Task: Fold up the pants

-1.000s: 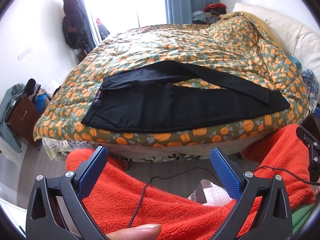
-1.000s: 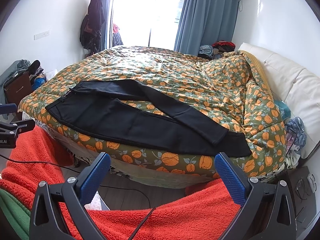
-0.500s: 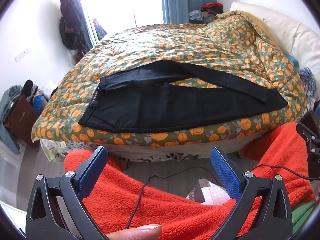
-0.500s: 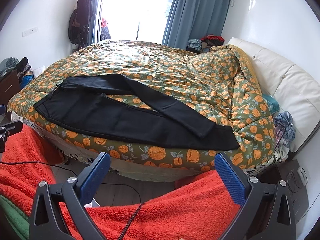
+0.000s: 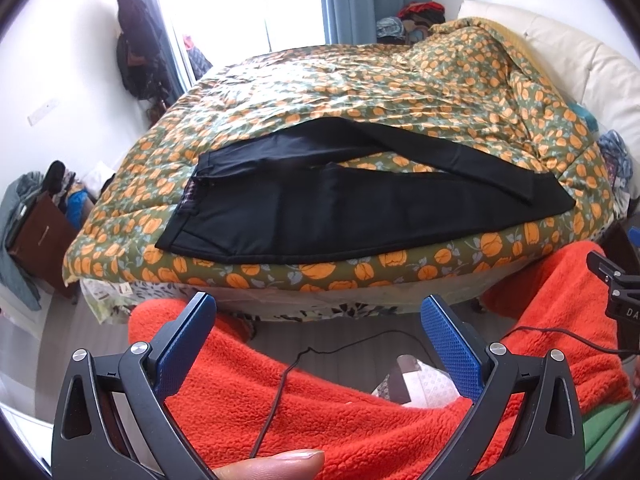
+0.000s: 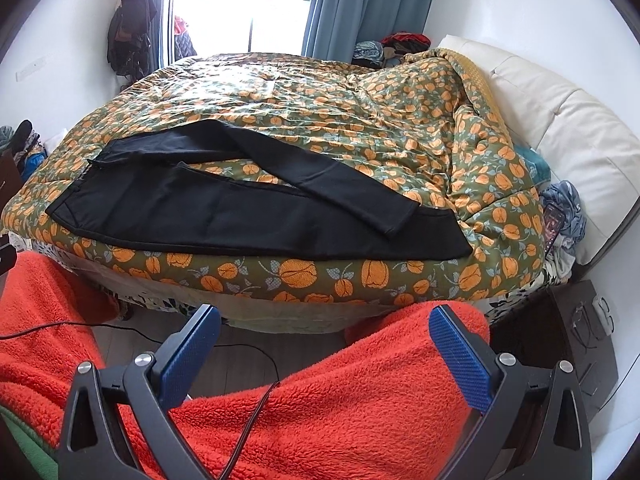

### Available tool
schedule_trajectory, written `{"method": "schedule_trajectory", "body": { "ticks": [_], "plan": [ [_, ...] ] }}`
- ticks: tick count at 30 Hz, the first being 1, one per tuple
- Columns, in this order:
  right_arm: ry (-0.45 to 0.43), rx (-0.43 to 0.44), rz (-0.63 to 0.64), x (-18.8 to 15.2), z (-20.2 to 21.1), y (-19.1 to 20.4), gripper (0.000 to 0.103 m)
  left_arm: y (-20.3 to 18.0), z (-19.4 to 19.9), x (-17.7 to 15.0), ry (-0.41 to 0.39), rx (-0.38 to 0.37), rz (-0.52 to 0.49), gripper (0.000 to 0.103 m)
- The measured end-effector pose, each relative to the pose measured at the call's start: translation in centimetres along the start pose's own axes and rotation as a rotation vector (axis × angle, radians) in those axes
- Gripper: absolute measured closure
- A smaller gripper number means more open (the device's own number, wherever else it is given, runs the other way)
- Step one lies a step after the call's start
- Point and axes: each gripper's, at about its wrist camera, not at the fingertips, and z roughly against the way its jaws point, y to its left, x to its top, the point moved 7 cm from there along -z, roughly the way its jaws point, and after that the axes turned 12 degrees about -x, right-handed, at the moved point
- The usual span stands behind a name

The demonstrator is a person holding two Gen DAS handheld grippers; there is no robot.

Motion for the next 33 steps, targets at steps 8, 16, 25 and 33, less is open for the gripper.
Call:
{"method": "schedule_trajectory", "body": {
  "ticks": [8,16,25,33],
  "plan": [
    [0.008,-0.014,0.008,-0.1,-0.3,0.2,0.000,-0.2,-0.3,-0.1,0.011,-0.002,0.002,0.001],
    [0.009,-0.019,0.016,-0.2,-0.4,0.2,0.000,0.2,-0.7,-0.2,0.034,0.010,0.016,0.001],
    [0.009,-0.020,0.017,-0.2,-0.4,0.2,0.000,0.4,-1.1,-0.3,0.057,0.023,0.021,0.000],
    [0.009,-0.023,0.023,-0.2,-0.5,-0.1,0.000,0.3,-1.2,-0.4,0.065,0.003,0.020,0.000]
  ]
}}
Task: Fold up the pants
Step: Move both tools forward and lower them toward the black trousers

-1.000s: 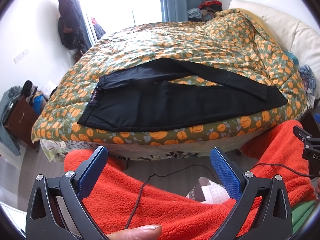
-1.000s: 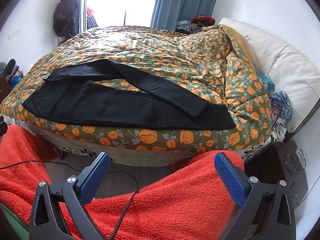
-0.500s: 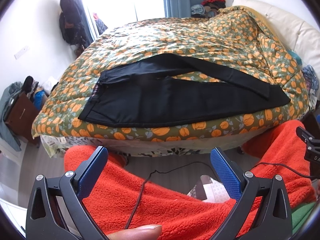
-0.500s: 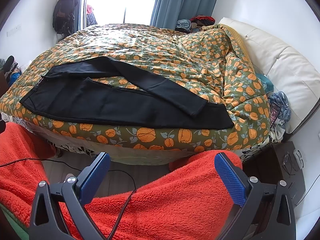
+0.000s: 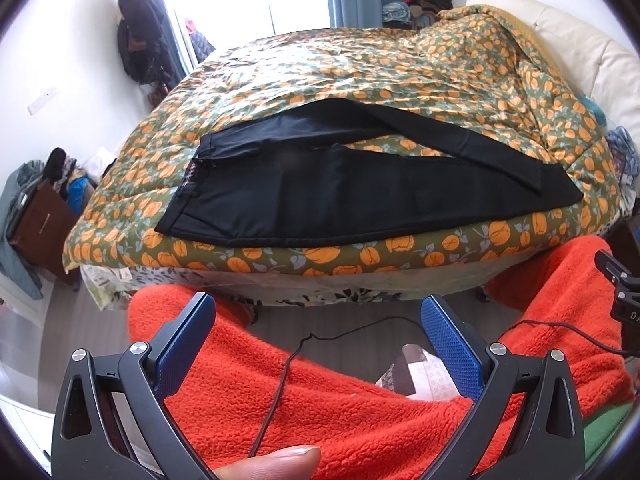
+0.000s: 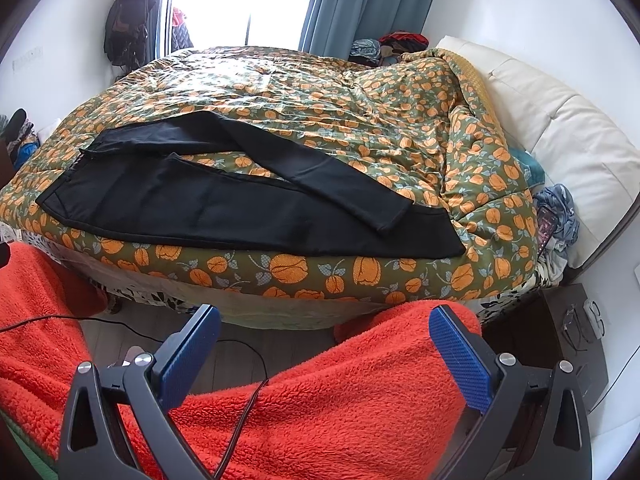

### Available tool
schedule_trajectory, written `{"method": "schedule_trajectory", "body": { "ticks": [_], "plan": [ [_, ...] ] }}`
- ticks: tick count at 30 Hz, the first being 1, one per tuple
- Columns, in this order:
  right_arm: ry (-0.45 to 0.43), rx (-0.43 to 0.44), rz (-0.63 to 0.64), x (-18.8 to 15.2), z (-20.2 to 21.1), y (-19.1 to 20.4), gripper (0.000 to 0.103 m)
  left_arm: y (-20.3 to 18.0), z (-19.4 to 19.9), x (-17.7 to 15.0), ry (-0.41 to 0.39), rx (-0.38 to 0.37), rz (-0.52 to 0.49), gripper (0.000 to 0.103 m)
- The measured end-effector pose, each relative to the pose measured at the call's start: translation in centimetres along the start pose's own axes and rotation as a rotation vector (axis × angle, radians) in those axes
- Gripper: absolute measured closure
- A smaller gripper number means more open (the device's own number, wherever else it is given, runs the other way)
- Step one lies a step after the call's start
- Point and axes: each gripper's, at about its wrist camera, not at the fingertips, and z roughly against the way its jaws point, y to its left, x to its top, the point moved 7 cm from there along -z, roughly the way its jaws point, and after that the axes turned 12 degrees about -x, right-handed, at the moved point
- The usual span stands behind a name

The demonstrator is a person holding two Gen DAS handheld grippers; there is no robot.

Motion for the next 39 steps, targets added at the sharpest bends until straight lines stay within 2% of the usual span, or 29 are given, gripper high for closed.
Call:
{"method": "schedule_trajectory", "body": {
  "ticks": [4,8,12,18,21,23,25,27,30,32,34,36,39],
  "plan": [
    [-0.010,0.011,0.008,0.0,0.1,0.4,0.000,-0.1,-0.2,0.0,0.013,-0.040,0.007,0.000],
    [-0.078,0.124,0.013,0.7,1.2,1.4,0.000,0.9,-0.1,1.5,-0.031,-0.033,0.014,0.001],
    [-0.226,0.197,0.000,3.2,3.3,1.0,0.000,1.3,0.0,4.1,-0.085,-0.020,0.001,0.001],
    [-0.514,0.320,-0.096,7.7,7.5,0.6,0.000,0.4,0.7,8.7,-0.187,-0.035,-0.039,0.001],
    [-0.566,0.409,-0.110,9.5,6.9,0.7,0.000,0.3,0.3,10.6,-0.216,-0.030,-0.054,0.001],
    [-0.530,0.420,-0.025,10.1,3.8,1.9,0.000,0.3,-0.6,11.1,-0.218,-0.029,-0.043,0.001],
    [-0.364,0.408,0.080,9.0,-1.6,3.4,0.000,0.3,-2.1,10.8,-0.193,-0.033,-0.027,0.001],
    [-0.209,0.353,0.156,7.3,-7.0,4.2,0.000,0.2,-4.2,9.9,-0.137,-0.041,-0.026,0.001],
    [-0.161,0.290,0.221,5.2,-12.9,2.5,0.002,0.1,-7.6,7.9,-0.034,-0.026,-0.041,0.001],
    [-0.141,0.225,0.228,5.3,-16.6,0.3,0.005,0.1,-9.3,7.1,0.013,-0.010,-0.049,0.001],
    [-0.097,0.178,0.230,6.3,-20.5,-1.5,0.016,0.1,-10.5,6.8,0.044,-0.007,-0.038,0.001],
    [-0.041,0.194,0.270,6.9,-23.7,-1.9,0.026,0.1,-11.3,6.8,0.060,-0.011,-0.021,0.001],
    [0.026,0.215,0.410,6.3,-27.4,-0.4,0.038,-0.2,-12.5,6.9,0.083,-0.005,-0.013,0.001]
  ]
}}
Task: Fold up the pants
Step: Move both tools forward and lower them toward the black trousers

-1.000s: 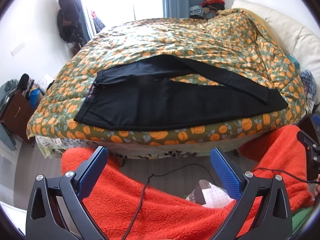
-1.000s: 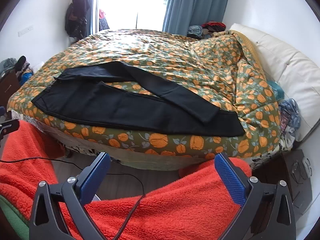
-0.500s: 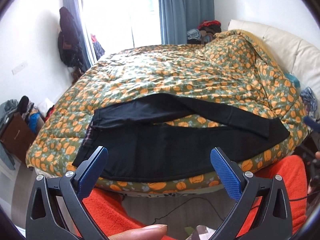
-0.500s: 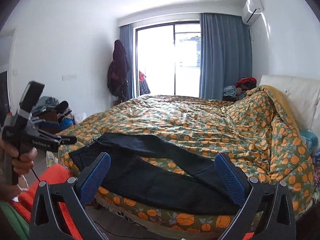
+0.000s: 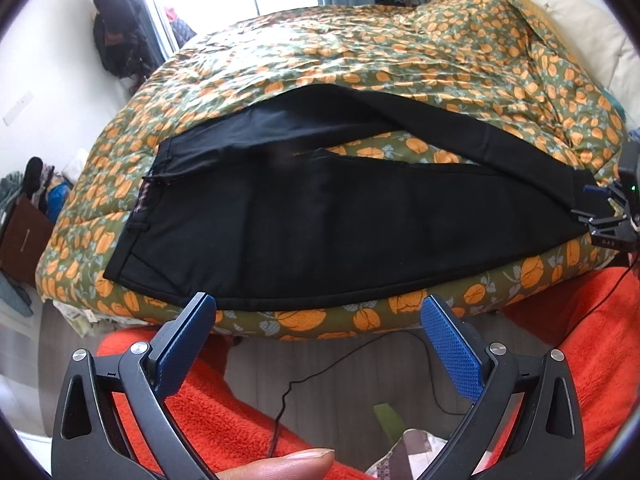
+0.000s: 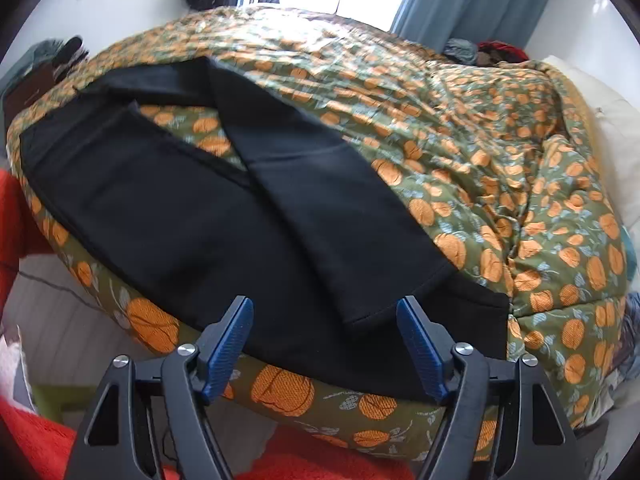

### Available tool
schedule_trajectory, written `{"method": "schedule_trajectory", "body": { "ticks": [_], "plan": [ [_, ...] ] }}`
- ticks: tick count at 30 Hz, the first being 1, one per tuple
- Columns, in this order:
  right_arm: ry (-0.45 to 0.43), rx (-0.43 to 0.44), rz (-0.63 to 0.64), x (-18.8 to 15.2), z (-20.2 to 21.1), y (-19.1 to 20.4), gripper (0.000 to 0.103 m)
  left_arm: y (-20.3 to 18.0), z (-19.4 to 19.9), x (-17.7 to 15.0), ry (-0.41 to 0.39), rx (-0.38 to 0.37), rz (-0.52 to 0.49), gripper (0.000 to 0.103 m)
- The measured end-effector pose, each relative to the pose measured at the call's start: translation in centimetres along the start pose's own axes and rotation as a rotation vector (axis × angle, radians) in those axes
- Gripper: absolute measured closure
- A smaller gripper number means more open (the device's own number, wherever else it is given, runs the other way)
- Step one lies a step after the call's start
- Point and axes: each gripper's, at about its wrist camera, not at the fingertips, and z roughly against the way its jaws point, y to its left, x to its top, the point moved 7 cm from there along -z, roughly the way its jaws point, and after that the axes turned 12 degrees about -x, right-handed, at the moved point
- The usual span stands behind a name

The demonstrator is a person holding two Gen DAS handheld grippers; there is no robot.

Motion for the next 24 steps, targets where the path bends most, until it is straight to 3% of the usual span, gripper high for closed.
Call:
{"method": "schedule_trajectory", "body": {
  "ticks": [6,9,11,14,18,21,22,24],
  "plan": [
    [0.071,-0.106,0.126,-1.1,-5.4,0.2,0.046,-0.2,-2.8,-0.9,0.093,0.013,0.003,0.001],
    [0.082,-0.140,0.154,-0.8,-5.4,-0.4,0.091,-0.5,-4.3,-1.4,0.148,0.002,0.011,0.001],
    [0.054,-0.153,0.167,0.4,-4.6,-1.0,0.095,-0.7,-5.3,-1.3,0.174,-0.001,0.007,0.001],
    [-0.004,-0.166,0.123,4.8,-3.4,-5.2,0.095,-0.8,-6.0,-0.4,0.178,-0.004,0.005,0.001],
    [-0.059,-0.307,-0.142,14.3,-4.4,-18.6,0.094,-0.4,-6.1,1.2,0.145,-0.004,0.015,0.001],
    [-0.013,-0.456,-0.347,17.0,-6.6,-26.4,0.055,0.4,-6.0,1.7,0.127,0.011,0.040,0.001],
    [-0.026,-0.471,-0.393,17.0,-6.8,-27.3,0.052,1.0,-6.1,1.5,0.128,0.018,0.054,0.001],
    [-0.050,-0.412,-0.472,15.9,-7.1,-26.3,0.052,2.2,-7.0,0.7,0.152,0.037,0.090,0.001]
  ]
}}
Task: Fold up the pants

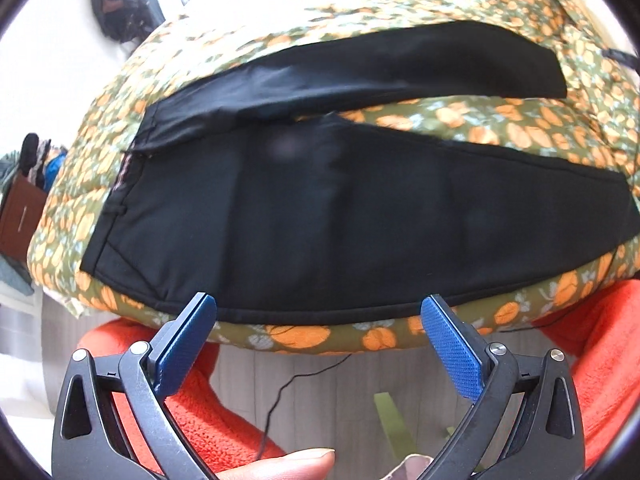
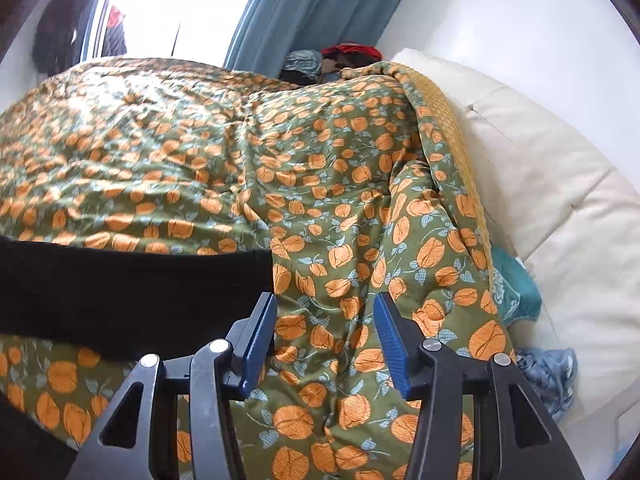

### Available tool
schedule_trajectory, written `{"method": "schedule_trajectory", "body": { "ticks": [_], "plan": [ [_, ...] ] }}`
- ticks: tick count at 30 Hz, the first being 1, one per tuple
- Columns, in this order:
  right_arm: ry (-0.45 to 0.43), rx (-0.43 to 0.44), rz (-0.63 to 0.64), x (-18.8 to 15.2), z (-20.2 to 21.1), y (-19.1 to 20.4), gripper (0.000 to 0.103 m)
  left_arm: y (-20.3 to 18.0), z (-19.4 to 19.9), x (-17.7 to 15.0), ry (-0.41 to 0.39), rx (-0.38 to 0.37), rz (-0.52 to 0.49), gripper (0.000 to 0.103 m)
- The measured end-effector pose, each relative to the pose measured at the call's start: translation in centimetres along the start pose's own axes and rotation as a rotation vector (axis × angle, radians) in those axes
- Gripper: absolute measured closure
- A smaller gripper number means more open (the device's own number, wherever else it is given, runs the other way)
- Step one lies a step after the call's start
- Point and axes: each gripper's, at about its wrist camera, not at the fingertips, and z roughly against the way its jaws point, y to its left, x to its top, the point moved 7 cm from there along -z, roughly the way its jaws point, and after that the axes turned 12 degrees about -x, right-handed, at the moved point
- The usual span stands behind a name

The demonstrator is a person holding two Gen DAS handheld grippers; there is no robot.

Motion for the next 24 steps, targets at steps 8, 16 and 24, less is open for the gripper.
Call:
{"method": "schedule_trajectory", "body": {
  "ticks": [8,16,24],
  "plan": [
    [0.050,0.448,-0.114,-17.8,8.1,11.0,0.047,4.8,-3.2,7.0,-0.045,0.064,0.036,0.001],
    [0.093,0.478,-0.072,-23.3,9.7,15.7,0.038,16.5,-10.6,21.1,-0.194,0.348,0.254,0.001],
    [0.137,0.437,-0.089,-24.4,7.1,16.1,0.021,22.9,-11.1,15.0,-0.124,0.412,0.468,0.001]
  ]
}}
